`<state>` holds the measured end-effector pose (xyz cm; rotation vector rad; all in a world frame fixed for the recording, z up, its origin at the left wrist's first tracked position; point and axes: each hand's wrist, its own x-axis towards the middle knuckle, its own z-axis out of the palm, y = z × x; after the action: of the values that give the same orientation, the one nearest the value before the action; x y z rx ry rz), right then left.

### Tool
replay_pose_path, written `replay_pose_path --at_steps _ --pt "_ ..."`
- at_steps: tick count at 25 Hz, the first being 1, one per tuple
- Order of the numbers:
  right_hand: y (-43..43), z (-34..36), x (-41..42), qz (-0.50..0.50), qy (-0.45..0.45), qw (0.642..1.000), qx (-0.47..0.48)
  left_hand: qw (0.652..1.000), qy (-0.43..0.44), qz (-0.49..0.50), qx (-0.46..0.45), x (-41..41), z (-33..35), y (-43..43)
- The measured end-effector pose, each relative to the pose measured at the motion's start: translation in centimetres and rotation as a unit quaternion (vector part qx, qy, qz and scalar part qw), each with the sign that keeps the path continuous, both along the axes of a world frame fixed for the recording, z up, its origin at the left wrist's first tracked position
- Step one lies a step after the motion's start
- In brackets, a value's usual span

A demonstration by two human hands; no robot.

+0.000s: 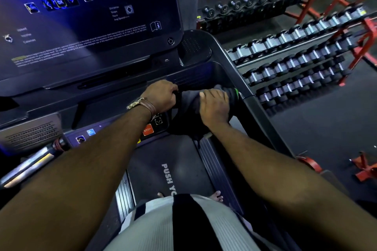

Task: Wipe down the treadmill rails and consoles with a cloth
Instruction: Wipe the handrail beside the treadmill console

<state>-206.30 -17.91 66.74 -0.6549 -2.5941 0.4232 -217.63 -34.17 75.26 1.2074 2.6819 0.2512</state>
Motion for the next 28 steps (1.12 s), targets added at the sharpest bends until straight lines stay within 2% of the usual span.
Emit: replay_pose_path --at_steps 1,2,4,6,7,9,11,12,13,15,17,18,20,22,23,26,28 --pt "-2.1 0.7 -0.8 -0.04 0.0 0.999 -0.022 1.0 0.001 0.003 0.0 0.0 -0.1 0.1" --pt "-4.6 1.0 -1.4 -0.032 0.009 0.999 -0.017 1.0 -0.002 0.009 0.0 0.0 -0.1 0.1" --pt "-7.3 0.5 -0.9 0.087 0.027 0.995 0.031 1.0 -0.012 0.025 0.006 0.0 0.0 0.0" --pt "-4.3 -0.1 0.1 0.207 0.039 0.972 0.103 0.999 -0.017 0.034 0.011 0.0 0.1 -0.1" --pt "-2.0 -0.5 0.3 0.235 0.047 0.961 0.135 0.999 -0.019 0.034 0.009 0.1 0.0 -0.1" --pt "1.6 -0.5 0.0 0.199 0.068 0.972 0.105 0.999 -0.015 0.037 0.006 0.1 -0.1 0.0" --pt "1.0 0.3 -1.1 0.069 0.056 0.996 0.031 0.999 -0.005 0.038 -0.003 0.1 -0.2 0.2" --pt "-0.8 0.7 -1.6 0.034 0.047 0.998 0.026 0.999 0.001 0.036 -0.008 0.0 -0.3 0.2" --pt "-2.9 0.7 -1.7 0.05 0.042 0.997 0.037 0.999 0.005 0.034 -0.011 0.0 -0.3 0.3" --pt "-4.8 0.1 -0.3 0.165 0.047 0.982 0.079 0.999 0.005 0.033 -0.008 0.1 -0.2 0.2" --pt "-1.3 -0.7 0.5 0.244 0.051 0.962 0.114 0.999 -0.001 0.032 -0.008 0.1 -0.2 0.0" --pt "0.7 -1.0 0.5 0.239 0.051 0.964 0.104 0.999 -0.002 0.034 -0.009 0.0 -0.2 0.0" --pt "3.2 -0.8 0.1 0.144 0.063 0.987 0.011 0.999 -0.005 0.045 -0.01 0.1 -0.1 0.1" --pt "1.0 -0.2 -1.2 0.012 0.069 0.997 -0.038 0.999 -0.009 0.048 -0.008 0.1 0.0 0.2" --pt "-1.5 0.2 -1.8 -0.003 0.064 0.997 -0.033 0.999 -0.008 0.05 -0.008 0.1 0.0 0.1" --pt "-5.7 0.2 -0.6 0.163 0.066 0.984 0.038 0.998 -0.008 0.055 0.022 0.3 0.0 -0.2" --pt "-1.9 -0.5 0.3 0.237 0.076 0.965 0.078 0.997 0.006 0.049 0.052 0.5 -0.2 -0.4"
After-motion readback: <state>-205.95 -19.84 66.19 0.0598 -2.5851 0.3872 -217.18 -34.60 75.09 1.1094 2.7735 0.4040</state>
